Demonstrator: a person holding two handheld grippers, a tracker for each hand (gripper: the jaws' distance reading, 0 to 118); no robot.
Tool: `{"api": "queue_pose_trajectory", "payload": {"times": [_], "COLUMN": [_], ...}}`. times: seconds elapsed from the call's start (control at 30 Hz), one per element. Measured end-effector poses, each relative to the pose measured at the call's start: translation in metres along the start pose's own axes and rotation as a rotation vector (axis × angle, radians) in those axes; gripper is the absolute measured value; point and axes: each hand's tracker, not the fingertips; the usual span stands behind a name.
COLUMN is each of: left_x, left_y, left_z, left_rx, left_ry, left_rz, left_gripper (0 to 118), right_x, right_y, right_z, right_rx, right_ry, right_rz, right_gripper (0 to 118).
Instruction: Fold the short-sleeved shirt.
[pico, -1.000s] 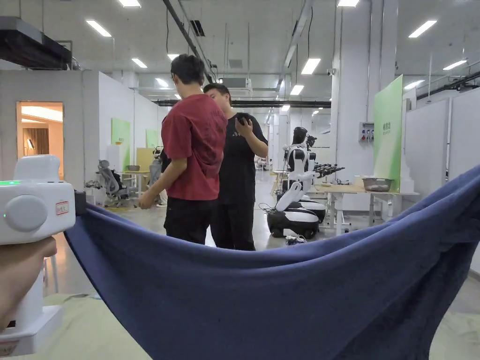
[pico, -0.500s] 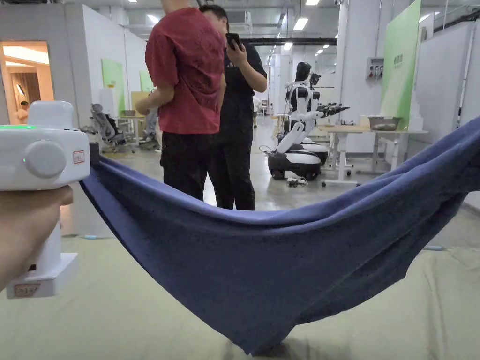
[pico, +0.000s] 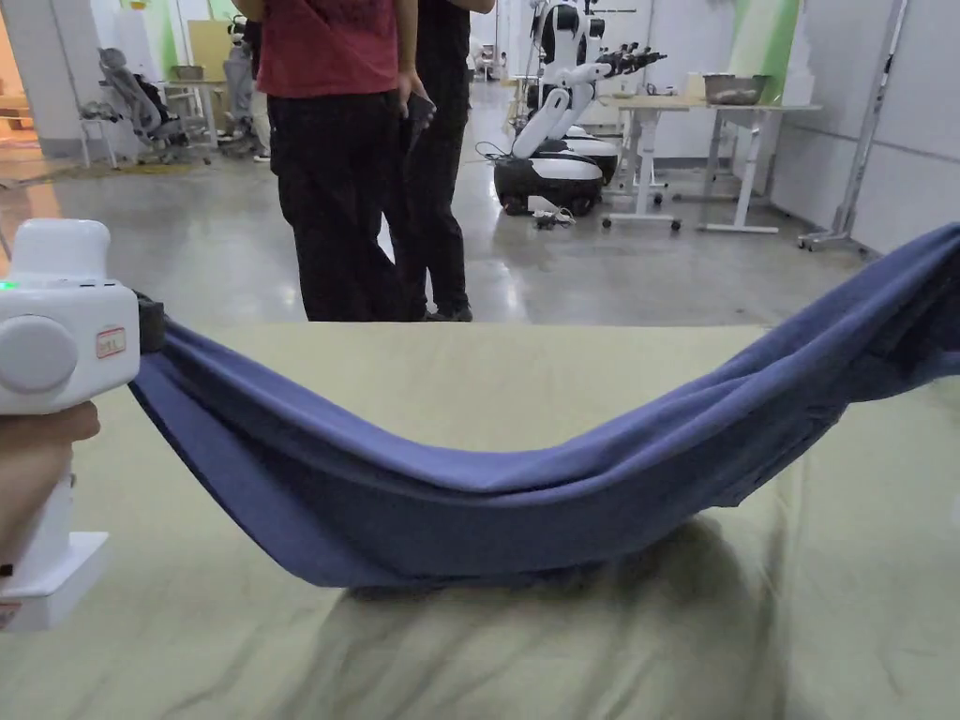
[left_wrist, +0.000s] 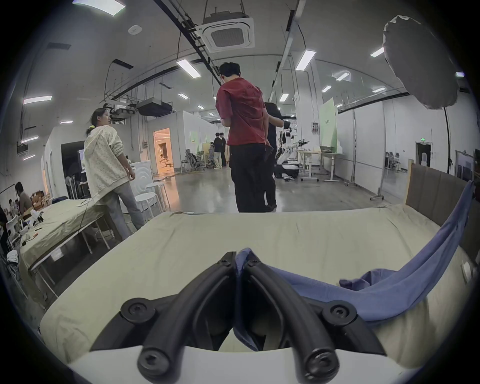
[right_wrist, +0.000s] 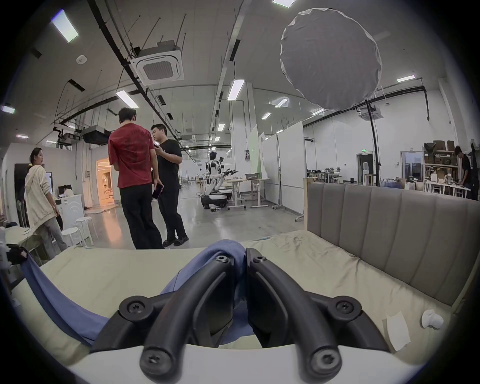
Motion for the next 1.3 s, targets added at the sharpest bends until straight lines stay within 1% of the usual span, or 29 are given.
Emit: {"api": "queue_pose_trajectory", "payload": {"times": [0.13, 0.3, 0.37, 0.43, 0.53, 0.67, 0.77, 0.83, 0.97, 1.03, 1.13, 1.23, 1.3], "left_x": [-0.015, -0.035, -0.045, -0.055, -0.068, -0.082, -0.089, -0.090, -0.086, -0.085, -0.086, -0.091, -0.096], "left_y": [-0.006, -0.012, -0.019, -0.031, -0.049, -0.080, -0.107, -0.129, -0.177, -0.200, -0.228, -0.252, -0.262], "left_z": [0.039, 0.097, 0.125, 0.150, 0.183, 0.228, 0.253, 0.267, 0.281, 0.284, 0.287, 0.280, 0.278], "left_rx": [0.001, 0.016, 0.024, 0.016, 0.008, 0.000, -0.043, -0.089, -0.166, -0.226, -0.291, -0.385, -0.398], "left_ry": [-0.022, -0.038, -0.057, -0.085, -0.093, -0.119, -0.153, -0.162, -0.161, -0.169, -0.176, -0.154, -0.153], "left_rz": [0.045, 0.066, 0.137, 0.197, 0.209, 0.217, 0.227, 0.190, 0.090, 0.067, 0.036, 0.012, 0.011], "left_gripper": [3, 3, 3, 3, 3, 3, 3, 3, 3, 3, 3, 3, 3], "right_x": [0.010, 0.030, 0.039, 0.045, 0.058, 0.078, 0.088, 0.096, 0.108, 0.114, 0.126, 0.138, 0.145], "right_y": [0.001, 0.012, 0.013, 0.009, 0.002, -0.021, -0.047, -0.069, -0.120, -0.147, -0.184, -0.214, -0.225], "right_z": [0.045, 0.108, 0.137, 0.165, 0.208, 0.259, 0.287, 0.300, 0.311, 0.314, 0.317, 0.314, 0.314], "right_rx": [0.003, 0.021, 0.015, 0.014, 0.020, 0.005, -0.036, -0.064, -0.191, -0.246, -0.338, -0.437, -0.474], "right_ry": [0.008, 0.022, 0.042, 0.047, 0.062, 0.083, 0.090, 0.091, 0.072, 0.048, 0.023, -0.026, -0.037], "right_rz": [0.013, -0.022, -0.036, -0.024, -0.018, -0.034, -0.007, 0.008, 0.040, 0.067, 0.082, 0.120, 0.117], "right_gripper": [11, 11, 11, 11, 11, 11, 11, 11, 11, 11, 11, 11, 11]}}
